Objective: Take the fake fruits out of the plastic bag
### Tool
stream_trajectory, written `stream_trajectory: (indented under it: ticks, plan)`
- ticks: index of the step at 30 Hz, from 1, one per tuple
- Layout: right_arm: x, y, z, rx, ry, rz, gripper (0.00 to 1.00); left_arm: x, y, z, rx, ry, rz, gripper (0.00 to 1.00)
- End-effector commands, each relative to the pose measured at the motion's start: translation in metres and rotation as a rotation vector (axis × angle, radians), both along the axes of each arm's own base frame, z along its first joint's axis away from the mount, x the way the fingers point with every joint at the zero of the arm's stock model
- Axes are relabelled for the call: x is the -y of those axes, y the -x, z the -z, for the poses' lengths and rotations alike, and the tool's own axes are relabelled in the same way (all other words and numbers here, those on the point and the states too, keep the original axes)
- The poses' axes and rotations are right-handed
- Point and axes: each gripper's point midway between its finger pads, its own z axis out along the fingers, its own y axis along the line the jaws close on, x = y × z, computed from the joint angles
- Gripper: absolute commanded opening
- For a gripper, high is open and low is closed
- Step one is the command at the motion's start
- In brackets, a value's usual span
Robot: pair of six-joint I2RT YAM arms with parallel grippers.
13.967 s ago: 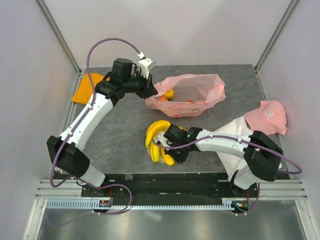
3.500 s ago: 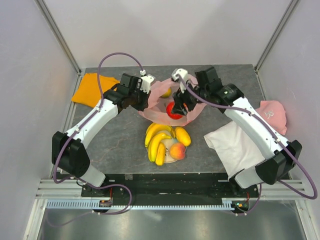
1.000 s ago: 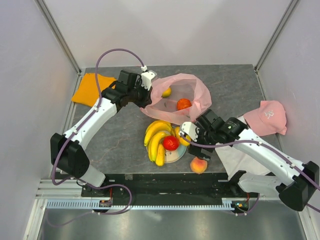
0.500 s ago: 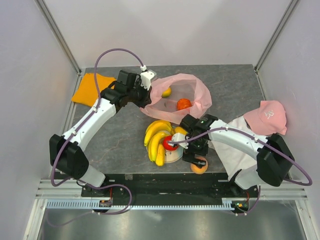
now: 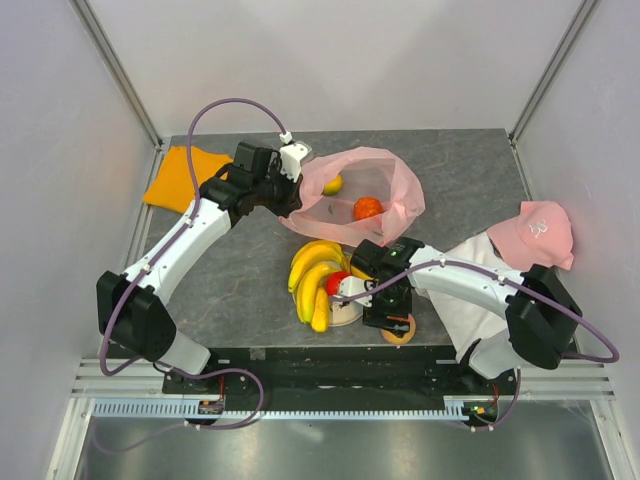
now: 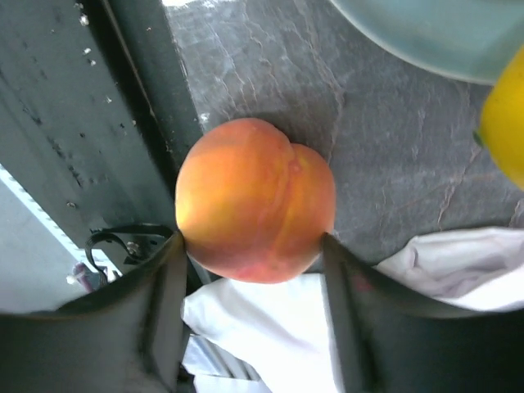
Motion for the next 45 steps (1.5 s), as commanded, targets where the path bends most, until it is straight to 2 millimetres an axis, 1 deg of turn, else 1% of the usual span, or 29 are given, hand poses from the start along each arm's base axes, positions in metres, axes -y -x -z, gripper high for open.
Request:
stream_trajectory:
  ticks: [1,3,6,7,8,9,11,12,13,14,15,16,17,18,19,22,26,29,36,45]
  plan:
    - [-0.002,-0.01,0.004,0.041,0.02,0.012,0.51,-0.001,-0.006,-0.023,0.077,0.025,-0.003,0.02]
    - [-0.004,-0.008,0.002,0.022,0.016,0.009,0.4,-0.001,-0.006,-0.023,0.08,0.021,-0.004,0.02]
    - [-0.017,-0.011,-0.014,0.017,-0.034,0.006,0.35,-0.001,-0.006,-0.023,0.082,0.021,-0.005,0.02]
    - [-0.03,-0.016,-0.031,0.03,-0.079,0.008,0.34,0.0,-0.006,-0.022,0.079,0.023,-0.002,0.01]
    - [-0.038,-0.019,-0.04,0.033,-0.11,0.008,0.34,0.0,-0.006,-0.022,0.077,0.024,-0.003,0.02]
    - [-0.055,-0.028,-0.058,0.061,-0.171,0.011,0.34,0.0,-0.006,-0.022,0.078,0.025,0.0,0.02]
    - [-0.073,-0.03,-0.071,0.053,-0.222,0.008,0.34,0.001,-0.007,-0.022,0.075,0.026,-0.001,0.02]
    - [-0.084,-0.034,-0.082,0.072,-0.259,0.001,0.35,0.001,-0.008,-0.023,0.077,0.028,0.0,0.01]
    - [-0.092,-0.032,-0.084,0.063,-0.275,-0.014,0.35,0.001,-0.009,-0.024,0.079,0.028,-0.001,0.02]
    - [-0.097,-0.032,-0.081,0.052,-0.268,-0.015,0.36,0.002,-0.01,-0.024,0.081,0.028,-0.001,0.02]
    - [-0.104,-0.033,-0.084,0.057,-0.28,-0.026,0.36,0.002,-0.011,-0.025,0.085,0.028,-0.001,0.02]
    - [-0.107,-0.032,-0.083,0.058,-0.275,-0.038,0.36,0.002,-0.011,-0.026,0.087,0.027,-0.002,0.01]
    - [-0.11,-0.032,-0.078,0.049,-0.264,-0.047,0.36,0.002,-0.011,-0.027,0.088,0.026,-0.003,0.02]
    - [-0.113,-0.034,-0.078,0.053,-0.266,-0.051,0.36,0.001,-0.012,-0.028,0.092,0.025,-0.004,0.02]
    - [-0.116,-0.033,-0.074,0.046,-0.255,-0.058,0.36,0.002,-0.011,-0.028,0.093,0.025,-0.001,0.02]
    - [-0.12,-0.031,-0.074,0.037,-0.25,-0.08,0.36,0.001,-0.012,-0.029,0.095,0.025,-0.006,0.01]
    - [-0.123,-0.027,-0.077,0.032,-0.256,-0.131,0.36,0.0,-0.01,-0.026,0.091,0.022,-0.005,0.02]
    - [-0.123,-0.027,-0.067,0.06,-0.225,-0.155,0.36,0.001,-0.008,-0.022,0.081,0.023,-0.001,0.02]
    - [-0.13,-0.03,-0.051,0.107,-0.194,-0.155,0.36,-0.001,-0.008,-0.025,0.086,0.021,-0.006,0.02]
    - [-0.133,-0.034,-0.043,0.163,-0.155,-0.175,0.37,0.001,-0.008,-0.024,0.079,0.025,-0.001,0.01]
